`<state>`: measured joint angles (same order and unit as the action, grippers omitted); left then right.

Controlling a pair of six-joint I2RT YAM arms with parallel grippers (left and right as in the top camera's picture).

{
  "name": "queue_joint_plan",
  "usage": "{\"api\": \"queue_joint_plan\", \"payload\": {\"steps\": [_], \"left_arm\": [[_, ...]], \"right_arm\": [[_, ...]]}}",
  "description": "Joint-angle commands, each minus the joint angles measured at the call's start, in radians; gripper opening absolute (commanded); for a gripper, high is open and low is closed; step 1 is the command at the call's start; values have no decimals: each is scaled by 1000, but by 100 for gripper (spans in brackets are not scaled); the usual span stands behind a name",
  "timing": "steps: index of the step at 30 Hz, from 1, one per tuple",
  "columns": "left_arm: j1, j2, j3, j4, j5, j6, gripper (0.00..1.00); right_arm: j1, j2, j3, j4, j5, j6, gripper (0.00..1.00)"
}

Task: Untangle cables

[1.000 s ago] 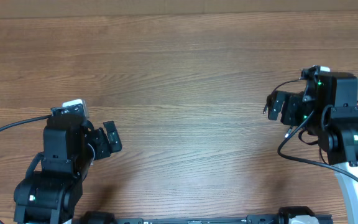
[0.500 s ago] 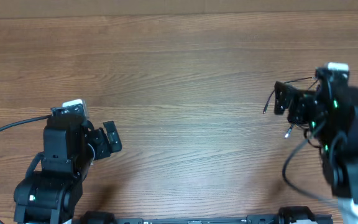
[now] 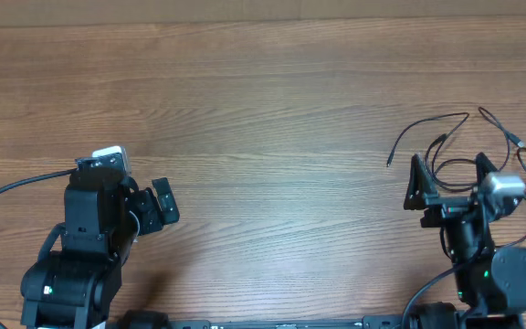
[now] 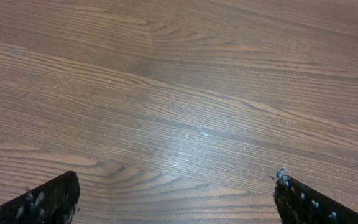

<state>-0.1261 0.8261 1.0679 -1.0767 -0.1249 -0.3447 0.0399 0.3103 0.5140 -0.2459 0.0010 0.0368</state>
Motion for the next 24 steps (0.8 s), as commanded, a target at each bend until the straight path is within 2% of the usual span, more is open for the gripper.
{"api": "queue_joint_plan", "payload": {"steps": [1, 6, 15, 19, 24], "left_arm": [[2, -1, -5, 0, -13, -18, 100], [2, -1, -5, 0, -13, -18, 100], [2, -1, -5, 0, -13, -18, 100], [2, -1, -5, 0, -13, -18, 100], [2, -1, -5, 0, -13, -18, 100]], "right_arm": [[4, -80, -107, 87, 6, -8, 100], [4, -172, -245, 235, 6, -20, 100], [4, -310, -428, 365, -2, -70, 100], [4, -308, -508, 428, -6, -74, 100], [3, -308, -506, 285, -75, -217, 100]]}}
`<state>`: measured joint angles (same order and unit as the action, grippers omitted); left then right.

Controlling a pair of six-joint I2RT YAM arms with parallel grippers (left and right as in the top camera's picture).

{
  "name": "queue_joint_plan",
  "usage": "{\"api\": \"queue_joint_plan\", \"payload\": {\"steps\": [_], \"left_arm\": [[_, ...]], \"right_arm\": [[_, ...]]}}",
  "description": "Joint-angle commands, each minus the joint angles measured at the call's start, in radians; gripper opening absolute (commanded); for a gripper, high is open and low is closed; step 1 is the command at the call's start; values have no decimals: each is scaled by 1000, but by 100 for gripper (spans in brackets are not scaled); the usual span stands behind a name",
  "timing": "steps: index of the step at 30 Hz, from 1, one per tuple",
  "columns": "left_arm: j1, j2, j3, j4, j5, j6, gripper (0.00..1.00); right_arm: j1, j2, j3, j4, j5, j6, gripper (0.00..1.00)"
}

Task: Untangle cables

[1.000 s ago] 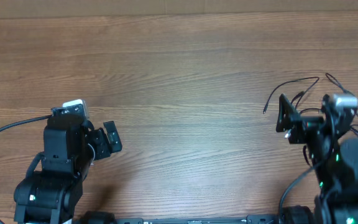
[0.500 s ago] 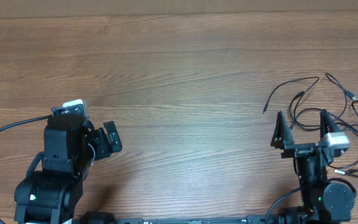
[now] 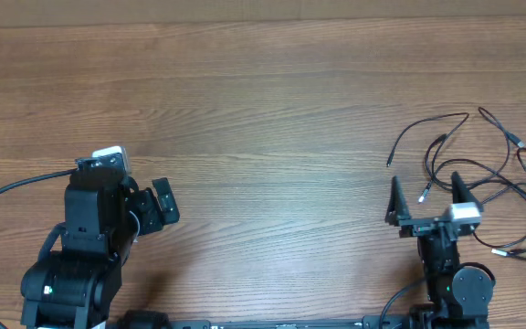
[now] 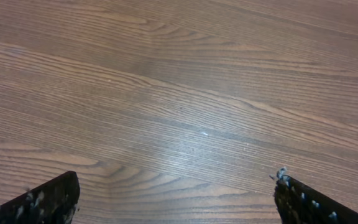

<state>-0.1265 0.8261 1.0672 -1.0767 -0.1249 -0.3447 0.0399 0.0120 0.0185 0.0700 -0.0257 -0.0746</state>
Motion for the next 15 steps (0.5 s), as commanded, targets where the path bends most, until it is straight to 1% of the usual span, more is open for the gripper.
{"api": "queue_joint_plan", "payload": {"steps": [1, 2, 4, 15], "left_arm": [[2, -1, -4, 0, -13, -18, 100], [2, -1, -4, 0, -13, -18, 100], [2, -1, -4, 0, -13, -18, 100], [2, -1, -4, 0, -13, -18, 100]], "right_arm": [[3, -10, -10, -64, -51, -124, 100], [3, -10, -10, -97, -51, -125, 100], [3, -10, -10, -153, -42, -82, 100], [3, -9, -10, -151, -28, -80, 100]]}}
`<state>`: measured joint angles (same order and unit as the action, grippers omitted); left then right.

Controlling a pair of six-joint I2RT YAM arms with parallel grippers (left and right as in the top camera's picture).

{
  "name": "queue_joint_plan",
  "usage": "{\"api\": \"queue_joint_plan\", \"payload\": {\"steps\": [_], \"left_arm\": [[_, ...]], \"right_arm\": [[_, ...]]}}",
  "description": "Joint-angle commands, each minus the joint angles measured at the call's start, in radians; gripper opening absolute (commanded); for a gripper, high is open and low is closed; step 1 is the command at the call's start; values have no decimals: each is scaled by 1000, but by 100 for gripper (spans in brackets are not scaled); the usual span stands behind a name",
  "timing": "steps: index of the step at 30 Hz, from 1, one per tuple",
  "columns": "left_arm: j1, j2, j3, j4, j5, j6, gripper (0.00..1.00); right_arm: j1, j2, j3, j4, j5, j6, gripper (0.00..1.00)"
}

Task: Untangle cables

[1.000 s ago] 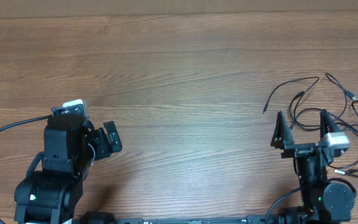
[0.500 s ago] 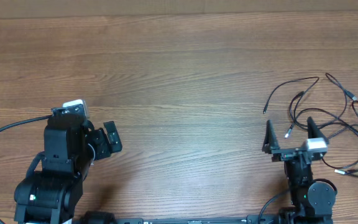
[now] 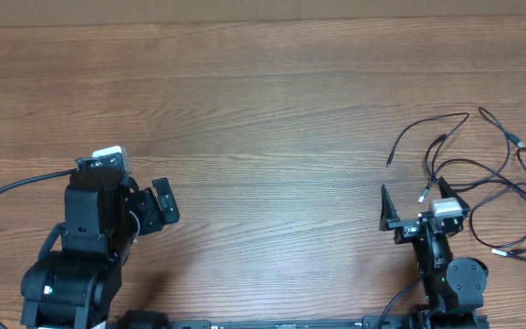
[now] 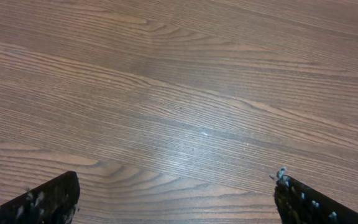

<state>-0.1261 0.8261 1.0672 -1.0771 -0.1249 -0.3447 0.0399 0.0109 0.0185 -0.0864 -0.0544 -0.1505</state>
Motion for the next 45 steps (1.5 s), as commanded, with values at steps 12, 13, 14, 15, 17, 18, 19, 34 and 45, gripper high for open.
{"api": "queue_joint_plan", "payload": {"steps": [12, 13, 14, 15, 17, 18, 19, 34, 45], "left_arm": [[2, -1, -4, 1, -13, -18, 100], [2, -1, -4, 1, -13, -18, 100], [2, -1, -4, 1, -13, -18, 100], [2, -1, -4, 1, -13, -18, 100], [2, -1, -4, 0, -13, -18, 100], [2, -1, -4, 1, -13, -18, 100], [2, -1, -4, 1, -13, -18, 99], [3, -28, -6, 0, -24, -8, 100], [44, -278, -350, 446, 0, 46, 100]], "right_arm": [[3, -8, -10, 5, 1, -4, 100], [3, -8, -10, 5, 1, -4, 100], [3, -8, -10, 5, 1, -4, 100], [3, -8, -10, 5, 1, -4, 100], [3, -8, -10, 5, 1, -4, 100], [3, -8, -10, 5, 1, -4, 100], [3, -8, -10, 5, 1, -4, 100], [3, -8, -10, 5, 1, -4, 100], [3, -8, -10, 5, 1, -4, 100]]}}
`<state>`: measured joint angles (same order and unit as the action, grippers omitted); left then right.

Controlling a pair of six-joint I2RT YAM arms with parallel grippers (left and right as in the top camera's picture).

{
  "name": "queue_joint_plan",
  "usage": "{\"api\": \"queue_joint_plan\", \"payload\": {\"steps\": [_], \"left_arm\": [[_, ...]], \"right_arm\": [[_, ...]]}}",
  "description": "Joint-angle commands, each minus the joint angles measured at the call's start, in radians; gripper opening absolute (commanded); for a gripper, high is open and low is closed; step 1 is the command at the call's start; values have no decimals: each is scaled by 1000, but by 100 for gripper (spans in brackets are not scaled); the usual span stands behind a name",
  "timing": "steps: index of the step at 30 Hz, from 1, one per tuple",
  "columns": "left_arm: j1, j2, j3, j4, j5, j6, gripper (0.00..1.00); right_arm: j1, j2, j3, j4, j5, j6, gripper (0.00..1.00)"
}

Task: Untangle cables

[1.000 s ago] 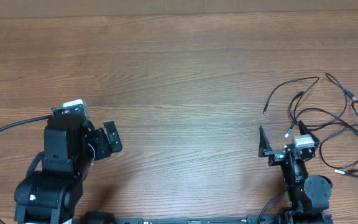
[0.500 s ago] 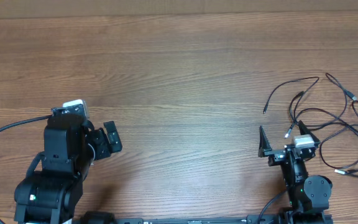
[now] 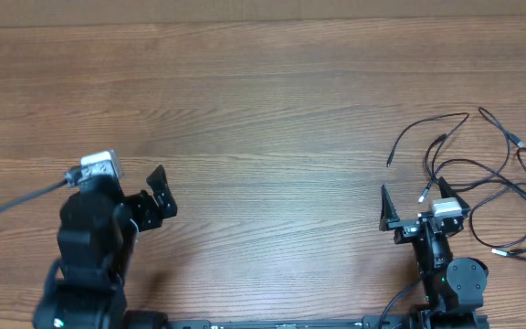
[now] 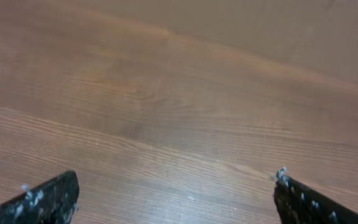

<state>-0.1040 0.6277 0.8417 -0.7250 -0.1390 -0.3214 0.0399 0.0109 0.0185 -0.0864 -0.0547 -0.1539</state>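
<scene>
Several thin black cables (image 3: pixel 471 164) lie in a loose tangle at the right of the wooden table (image 3: pixel 272 100), their small plug ends spread outward. One light-tipped plug (image 3: pixel 423 195) rests just ahead of my right gripper (image 3: pixel 418 206), which stands open near the front edge with nothing between its wide-spread fingers. My left gripper (image 3: pixel 150 203) is far to the left, away from the cables. In the left wrist view the left gripper (image 4: pixel 176 190) is open over bare wood, only its two black fingertips (image 4: pixel 48 199) showing.
The tabletop's far edge (image 4: pixel 241 53) shows blurred at the top of the left wrist view. A thick black lead (image 3: pixel 7 206) runs from the left arm off the left side. Both arm bases stand at the front edge.
My left arm has shifted: its wrist camera sits a little further left and lower in the overhead view, and its view now reaches further across the table. The right arm and cables are unchanged.
My right gripper stood open over the left part of the tangle. It was then nearer the front edge, clear of most cables, and then slightly further left, where it stays. The left arm held still until now, when it has shifted.
</scene>
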Motion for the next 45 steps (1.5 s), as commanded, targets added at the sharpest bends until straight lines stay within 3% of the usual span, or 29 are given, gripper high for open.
{"api": "queue_joint_plan", "payload": {"steps": [1, 11, 20, 25, 29, 34, 40, 45], "left_arm": [[29, -113, -177, 153, 27, 23, 100], [71, -443, -607, 613, 54, 3, 100], [78, -626, -838, 921, 51, 8, 100], [87, -625, -837, 1005, 61, 160, 100], [92, -625, -837, 945, 121, 296, 100], [92, -625, -837, 761, 138, 299, 100], [92, -625, -837, 643, 163, 288, 100], [92, -625, -837, 647, 167, 267, 100]], "right_arm": [[3, -8, -10, 5, 1, 0, 100], [3, -8, -10, 5, 1, 0, 100], [3, -8, -10, 5, 1, 0, 100], [3, -8, -10, 5, 1, 0, 100], [3, -8, -10, 5, 1, 0, 100], [3, -8, -10, 5, 1, 0, 100], [3, -8, -10, 5, 1, 0, 100], [3, -8, -10, 5, 1, 0, 100]]}}
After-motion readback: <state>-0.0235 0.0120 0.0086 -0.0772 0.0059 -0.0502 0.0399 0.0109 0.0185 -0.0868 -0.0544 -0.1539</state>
